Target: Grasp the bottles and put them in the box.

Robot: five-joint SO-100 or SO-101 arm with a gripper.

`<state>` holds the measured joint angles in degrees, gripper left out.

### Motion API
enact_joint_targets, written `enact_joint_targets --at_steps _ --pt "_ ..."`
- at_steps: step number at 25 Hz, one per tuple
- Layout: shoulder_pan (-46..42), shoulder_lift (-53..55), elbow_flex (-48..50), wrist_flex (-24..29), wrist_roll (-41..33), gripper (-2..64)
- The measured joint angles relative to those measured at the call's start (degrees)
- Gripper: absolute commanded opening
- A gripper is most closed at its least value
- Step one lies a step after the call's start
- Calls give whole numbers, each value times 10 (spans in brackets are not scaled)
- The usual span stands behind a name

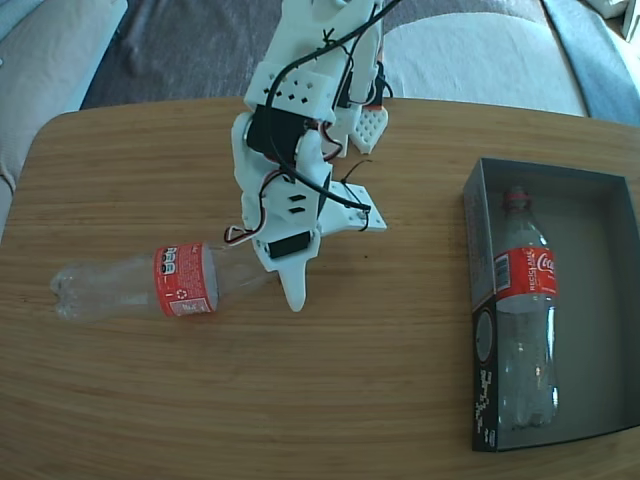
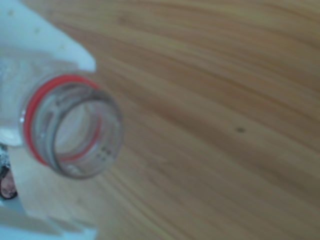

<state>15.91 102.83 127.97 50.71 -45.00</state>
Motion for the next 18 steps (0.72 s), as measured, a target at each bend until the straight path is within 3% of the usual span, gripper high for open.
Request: enact_joint_targets --at_steps 18 --pt "31 -65 -27 -11 -30 384"
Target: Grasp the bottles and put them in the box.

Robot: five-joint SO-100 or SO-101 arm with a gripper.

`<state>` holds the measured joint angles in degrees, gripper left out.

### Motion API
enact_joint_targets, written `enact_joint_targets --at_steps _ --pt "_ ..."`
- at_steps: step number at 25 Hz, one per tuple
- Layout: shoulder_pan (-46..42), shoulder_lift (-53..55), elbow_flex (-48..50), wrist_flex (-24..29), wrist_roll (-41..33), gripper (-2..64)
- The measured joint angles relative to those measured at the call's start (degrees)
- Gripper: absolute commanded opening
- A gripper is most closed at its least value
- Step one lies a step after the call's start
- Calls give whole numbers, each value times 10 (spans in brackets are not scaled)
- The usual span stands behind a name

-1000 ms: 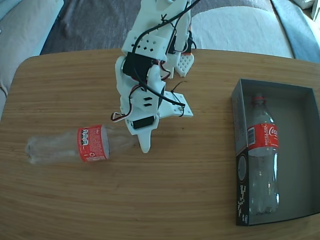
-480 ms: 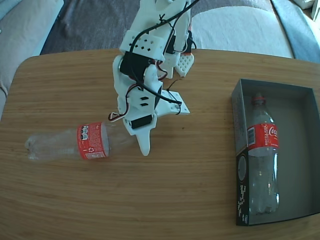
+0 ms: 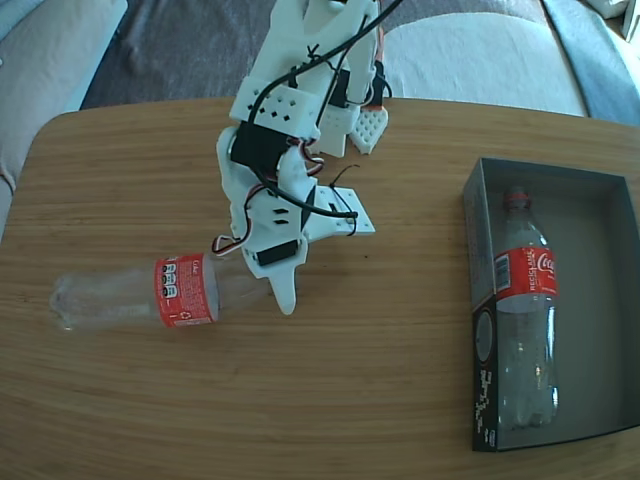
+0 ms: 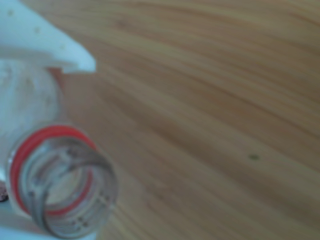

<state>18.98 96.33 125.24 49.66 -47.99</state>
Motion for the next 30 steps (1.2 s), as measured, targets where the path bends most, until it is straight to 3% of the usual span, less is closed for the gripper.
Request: enact_joint_targets --at_steps 12,19,21,26,30 --pt "0 0 -11 0 115 384" --pt "0 0 -16 0 120 380" --pt "0 0 -16 0 120 332" --pt "0 0 -16 0 120 134" --pt "2 0 -15 0 119 51"
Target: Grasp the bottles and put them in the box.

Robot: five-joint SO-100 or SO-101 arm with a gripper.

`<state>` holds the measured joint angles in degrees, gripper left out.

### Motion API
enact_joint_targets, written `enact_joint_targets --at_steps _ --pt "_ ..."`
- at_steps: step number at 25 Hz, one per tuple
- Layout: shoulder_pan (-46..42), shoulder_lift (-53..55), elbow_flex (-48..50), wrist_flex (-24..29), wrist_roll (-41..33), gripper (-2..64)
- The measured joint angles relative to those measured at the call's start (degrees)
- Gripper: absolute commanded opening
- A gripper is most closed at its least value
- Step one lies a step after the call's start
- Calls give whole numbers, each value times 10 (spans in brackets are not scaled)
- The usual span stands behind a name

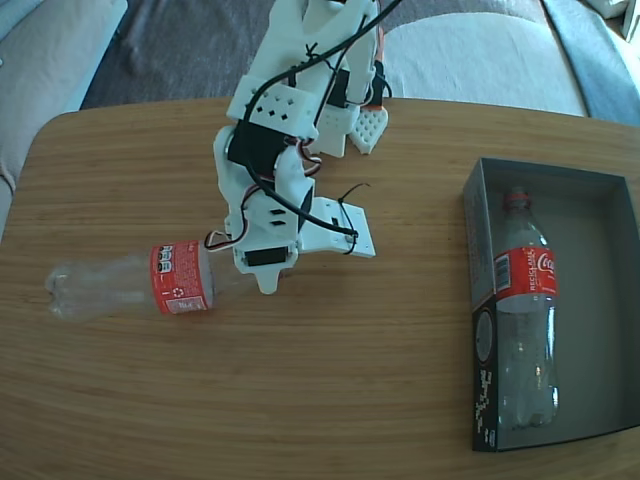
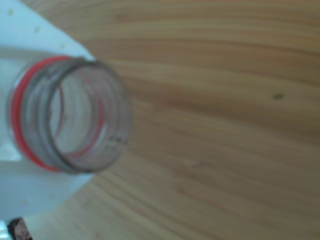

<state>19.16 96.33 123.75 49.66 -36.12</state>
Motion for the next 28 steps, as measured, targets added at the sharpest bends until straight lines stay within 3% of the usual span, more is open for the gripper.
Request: enact_joint_targets --at_steps 8,22,28 --pt "-3 0 -4 1 1 36" --pt "-156 -1 -276 177 5 35" --pt "-243 -1 -330 198 5 34"
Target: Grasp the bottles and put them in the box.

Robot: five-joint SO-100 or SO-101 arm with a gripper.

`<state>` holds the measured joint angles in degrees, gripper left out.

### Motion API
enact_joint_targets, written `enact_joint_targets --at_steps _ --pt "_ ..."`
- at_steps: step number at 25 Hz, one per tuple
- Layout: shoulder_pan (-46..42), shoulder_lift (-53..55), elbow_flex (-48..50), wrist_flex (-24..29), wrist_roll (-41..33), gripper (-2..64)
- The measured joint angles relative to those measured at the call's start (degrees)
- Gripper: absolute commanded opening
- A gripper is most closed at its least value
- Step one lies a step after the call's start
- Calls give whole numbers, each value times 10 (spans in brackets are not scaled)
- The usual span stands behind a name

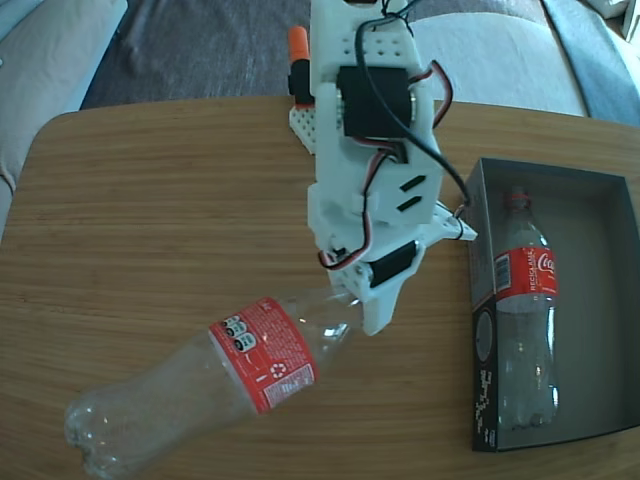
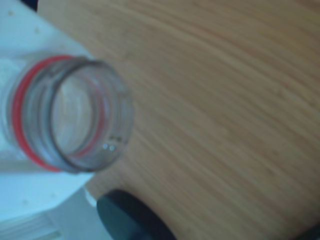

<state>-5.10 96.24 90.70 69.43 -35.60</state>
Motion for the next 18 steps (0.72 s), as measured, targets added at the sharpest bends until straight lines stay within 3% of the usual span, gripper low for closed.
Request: enact_joint_targets --at_steps 4,9,14,18 --pt "-41 0 -48 2 0 -5" --pt "-81 0 -57 18 0 -4" --pt "-144 0 -87 69 0 -4" --pt "-185 0 -108 73 0 -4"
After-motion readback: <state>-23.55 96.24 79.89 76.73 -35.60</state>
